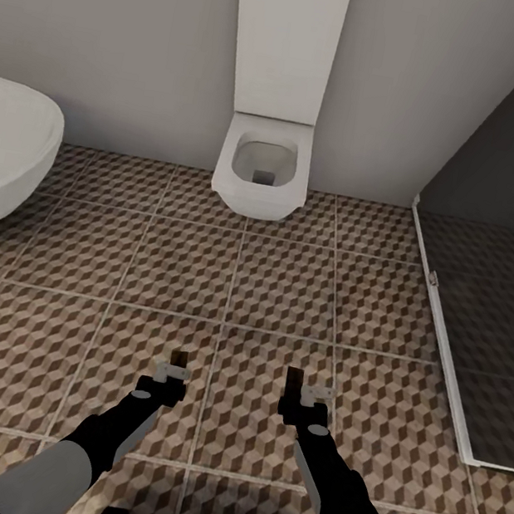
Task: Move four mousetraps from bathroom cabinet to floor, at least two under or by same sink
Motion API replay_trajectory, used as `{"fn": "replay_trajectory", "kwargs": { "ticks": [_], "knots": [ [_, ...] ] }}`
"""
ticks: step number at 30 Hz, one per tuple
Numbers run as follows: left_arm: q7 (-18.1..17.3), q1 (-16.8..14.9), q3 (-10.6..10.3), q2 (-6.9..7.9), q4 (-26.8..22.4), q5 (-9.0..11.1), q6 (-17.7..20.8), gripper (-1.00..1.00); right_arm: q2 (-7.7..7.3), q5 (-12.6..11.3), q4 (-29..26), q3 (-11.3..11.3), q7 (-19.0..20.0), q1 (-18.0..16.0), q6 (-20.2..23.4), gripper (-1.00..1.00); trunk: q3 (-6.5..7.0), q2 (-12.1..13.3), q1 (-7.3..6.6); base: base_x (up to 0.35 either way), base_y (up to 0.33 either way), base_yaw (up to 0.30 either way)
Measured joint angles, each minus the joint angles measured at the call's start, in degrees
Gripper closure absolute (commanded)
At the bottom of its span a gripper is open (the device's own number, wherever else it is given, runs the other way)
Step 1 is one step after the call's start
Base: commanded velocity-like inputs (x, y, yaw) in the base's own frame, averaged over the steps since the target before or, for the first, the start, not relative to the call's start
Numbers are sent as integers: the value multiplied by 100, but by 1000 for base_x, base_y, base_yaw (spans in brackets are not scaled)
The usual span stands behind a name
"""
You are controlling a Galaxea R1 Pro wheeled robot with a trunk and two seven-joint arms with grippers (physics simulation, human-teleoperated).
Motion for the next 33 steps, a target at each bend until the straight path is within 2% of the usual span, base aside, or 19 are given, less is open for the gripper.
{"fn": "replay_trajectory", "kwargs": {
  "ticks": [29,33],
  "knots": [
    [0,0,0,-1,0,0,3,100,0,0,0,0,0,0,0,100,-785,-1163,637,0,0,0],
    [0,0,0,2,-4,-1,1,100,1,0,0,0,0,0,-2,100,-822,-1165,638,0,0,0]
  ]
}}
